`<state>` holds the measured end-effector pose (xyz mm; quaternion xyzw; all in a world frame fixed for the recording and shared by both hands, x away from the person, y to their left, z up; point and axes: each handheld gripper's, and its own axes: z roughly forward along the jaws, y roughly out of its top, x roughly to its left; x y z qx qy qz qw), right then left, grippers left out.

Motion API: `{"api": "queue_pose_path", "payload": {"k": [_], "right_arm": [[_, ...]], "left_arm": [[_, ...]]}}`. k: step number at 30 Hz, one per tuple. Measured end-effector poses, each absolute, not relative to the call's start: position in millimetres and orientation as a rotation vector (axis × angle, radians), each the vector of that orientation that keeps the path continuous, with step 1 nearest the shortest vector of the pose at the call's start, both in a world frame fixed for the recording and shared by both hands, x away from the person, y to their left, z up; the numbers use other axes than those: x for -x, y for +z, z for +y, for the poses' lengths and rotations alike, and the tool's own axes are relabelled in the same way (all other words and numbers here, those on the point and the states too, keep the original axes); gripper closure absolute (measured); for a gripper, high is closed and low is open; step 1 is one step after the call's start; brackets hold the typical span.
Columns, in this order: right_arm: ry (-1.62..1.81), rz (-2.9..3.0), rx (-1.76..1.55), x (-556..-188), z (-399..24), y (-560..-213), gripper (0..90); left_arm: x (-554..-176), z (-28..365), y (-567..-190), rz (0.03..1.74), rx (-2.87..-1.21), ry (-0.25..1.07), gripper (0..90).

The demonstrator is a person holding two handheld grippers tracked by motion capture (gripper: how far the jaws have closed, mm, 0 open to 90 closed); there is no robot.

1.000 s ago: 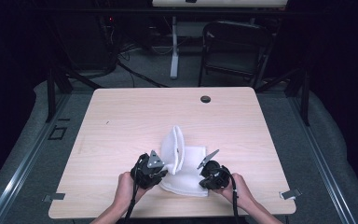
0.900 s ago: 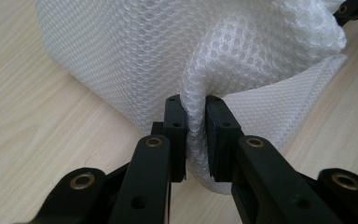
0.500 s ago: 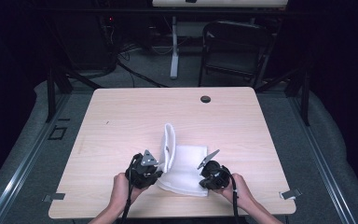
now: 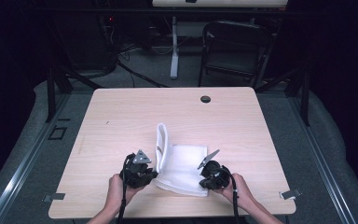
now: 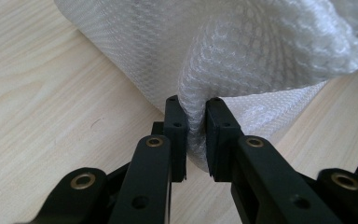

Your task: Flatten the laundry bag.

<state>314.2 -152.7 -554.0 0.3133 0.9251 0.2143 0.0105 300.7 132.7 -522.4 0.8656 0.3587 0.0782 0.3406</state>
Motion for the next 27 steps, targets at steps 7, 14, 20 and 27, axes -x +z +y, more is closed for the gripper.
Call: {"api": "queue_pose_path", "payload": {"k": [7, 14, 20, 27], "right_arm": [[0.694, 2.882, -0.984, -314.4, -153.0, -555.0, 90.0], [0.681, 2.883, -0.981, -315.4, -153.9, -554.4, 90.0], [0.668, 2.888, -0.989, -318.4, -159.8, -553.9, 90.0], [0.633, 2.887, -0.979, -319.7, -161.2, -552.5, 90.0]], "left_arm": [[-301.6, 139.0, -524.5, 0.981, -2.245, 0.177, 79.1], [-305.6, 152.8, -528.5, 1.057, -2.240, 0.144, 72.5], [-305.5, 170.7, -527.8, 1.123, -2.252, 0.122, 50.4], [-301.0, 192.6, -526.4, 1.206, -2.246, 0.129, 30.5]]}}
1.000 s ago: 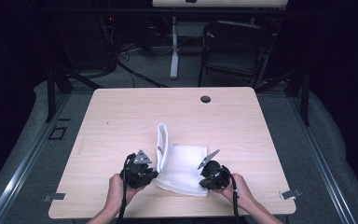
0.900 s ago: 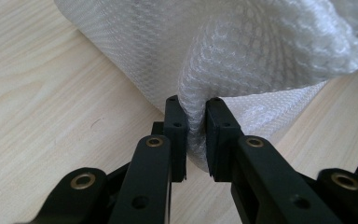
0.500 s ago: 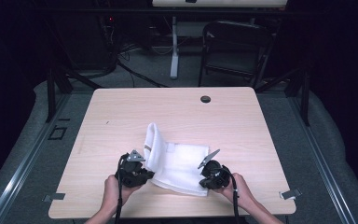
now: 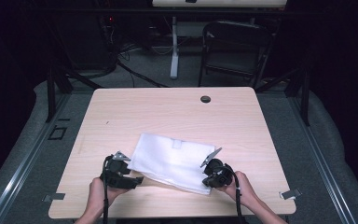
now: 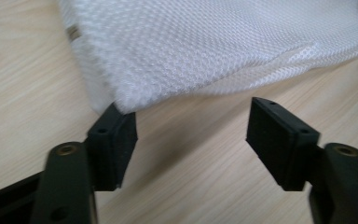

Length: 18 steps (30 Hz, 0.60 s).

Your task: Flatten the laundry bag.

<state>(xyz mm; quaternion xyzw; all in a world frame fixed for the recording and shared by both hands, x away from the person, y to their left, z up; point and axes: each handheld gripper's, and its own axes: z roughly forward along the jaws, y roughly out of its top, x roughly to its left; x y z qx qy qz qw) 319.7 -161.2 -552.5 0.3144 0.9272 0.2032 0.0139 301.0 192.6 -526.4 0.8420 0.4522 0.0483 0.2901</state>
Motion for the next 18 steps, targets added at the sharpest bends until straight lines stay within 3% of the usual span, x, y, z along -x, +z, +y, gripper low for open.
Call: {"api": "queue_pose_path", "payload": {"k": [2, 9, 18], "right_arm": [[0.620, 2.901, -0.978, -320.6, -162.9, -552.0, 90.0], [0.625, 2.887, -0.994, -320.3, -163.4, -552.3, 90.0], [0.601, 2.901, -0.999, -322.1, -165.6, -551.2, 90.0]], "left_arm": [[-299.7, 200.8, -524.5, 1.230, -2.230, 0.143, 23.9], [-295.3, 217.8, -515.3, 1.250, -2.192, 0.213, 19.0], [-307.9, 193.2, -497.0, 1.051, -2.197, 0.269, 16.2]]}}
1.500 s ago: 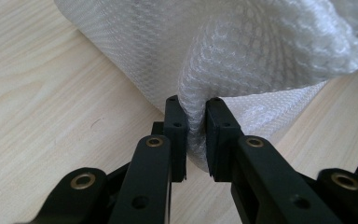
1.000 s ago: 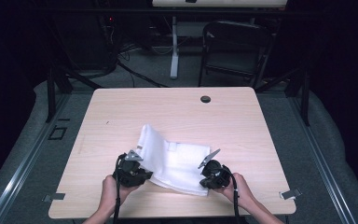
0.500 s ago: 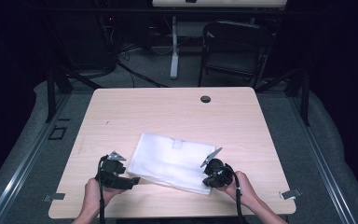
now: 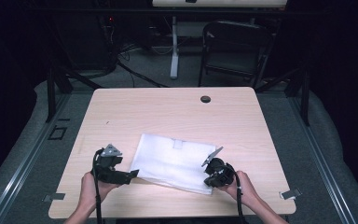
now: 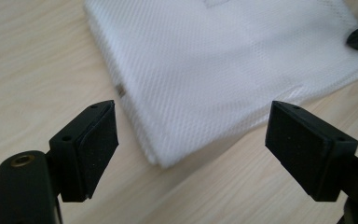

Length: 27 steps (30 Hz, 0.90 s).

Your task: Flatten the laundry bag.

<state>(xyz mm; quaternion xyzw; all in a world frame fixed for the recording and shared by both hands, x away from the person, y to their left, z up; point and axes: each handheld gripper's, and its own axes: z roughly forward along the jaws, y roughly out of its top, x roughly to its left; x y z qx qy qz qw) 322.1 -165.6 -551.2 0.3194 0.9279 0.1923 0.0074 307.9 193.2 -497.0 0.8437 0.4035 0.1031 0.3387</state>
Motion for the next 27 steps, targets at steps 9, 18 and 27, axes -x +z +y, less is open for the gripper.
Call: {"api": "queue_pose_path", "payload": {"k": [9, 18, 27], "right_arm": [[0.620, 2.900, -1.028, -323.8, -168.7, -552.0, 90.0], [0.626, 2.884, -1.069, -327.3, -176.4, -552.1, 90.0], [0.596, 2.868, -1.100, -332.3, -184.5, -551.1, 90.0]], "left_arm": [[-334.5, 140.3, -521.4, 0.770, -2.350, 0.112, 17.2], [-337.4, 113.5, -555.6, 0.668, -2.525, -0.029, 24.7], [-330.6, 107.2, -558.9, 0.690, -2.532, -0.065, 28.5]]}}
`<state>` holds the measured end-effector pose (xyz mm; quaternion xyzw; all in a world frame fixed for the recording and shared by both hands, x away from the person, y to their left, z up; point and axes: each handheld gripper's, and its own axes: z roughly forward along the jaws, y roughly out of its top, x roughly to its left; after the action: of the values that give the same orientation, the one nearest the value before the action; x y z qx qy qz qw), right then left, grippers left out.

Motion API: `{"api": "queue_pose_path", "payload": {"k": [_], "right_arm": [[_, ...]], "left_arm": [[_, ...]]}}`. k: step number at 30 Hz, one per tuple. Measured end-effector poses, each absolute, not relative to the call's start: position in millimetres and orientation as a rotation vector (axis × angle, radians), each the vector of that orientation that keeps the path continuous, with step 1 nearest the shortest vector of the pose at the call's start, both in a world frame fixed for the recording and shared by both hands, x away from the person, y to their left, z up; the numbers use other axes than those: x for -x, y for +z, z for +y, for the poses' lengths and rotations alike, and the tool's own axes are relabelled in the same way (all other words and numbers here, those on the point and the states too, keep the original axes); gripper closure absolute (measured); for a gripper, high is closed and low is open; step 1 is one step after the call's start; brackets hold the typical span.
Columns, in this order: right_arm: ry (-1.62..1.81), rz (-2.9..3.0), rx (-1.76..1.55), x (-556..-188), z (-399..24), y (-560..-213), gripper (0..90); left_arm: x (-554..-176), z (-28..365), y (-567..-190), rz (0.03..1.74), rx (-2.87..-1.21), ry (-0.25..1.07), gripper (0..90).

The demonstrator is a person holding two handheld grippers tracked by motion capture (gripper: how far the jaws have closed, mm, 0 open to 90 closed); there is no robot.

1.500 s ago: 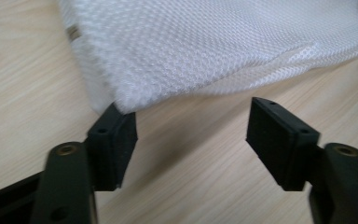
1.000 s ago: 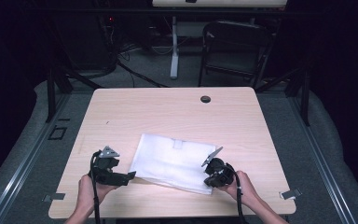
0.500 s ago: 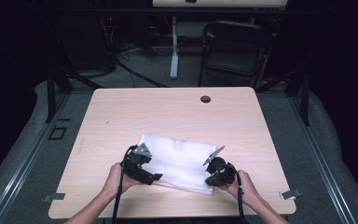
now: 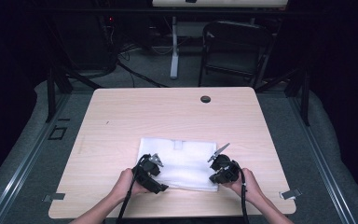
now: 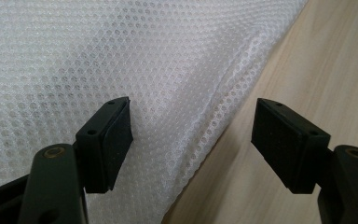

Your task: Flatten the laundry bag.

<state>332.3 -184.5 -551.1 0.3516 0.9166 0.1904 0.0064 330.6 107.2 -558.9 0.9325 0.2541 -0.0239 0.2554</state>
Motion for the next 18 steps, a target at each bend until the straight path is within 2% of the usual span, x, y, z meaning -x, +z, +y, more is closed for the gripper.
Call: {"api": "queue_pose_path", "payload": {"k": [10, 18], "right_arm": [[0.580, 2.851, -1.126, -337.9, -192.4, -550.4, 90.0], [0.596, 2.843, -1.129, -339.6, -193.4, -551.2, 90.0]], "left_arm": [[-317.4, 96.5, -557.6, 0.723, -2.543, -0.084, 28.9], [-320.0, 90.0, -547.2, 0.669, -2.492, -0.049, 31.0]]}}
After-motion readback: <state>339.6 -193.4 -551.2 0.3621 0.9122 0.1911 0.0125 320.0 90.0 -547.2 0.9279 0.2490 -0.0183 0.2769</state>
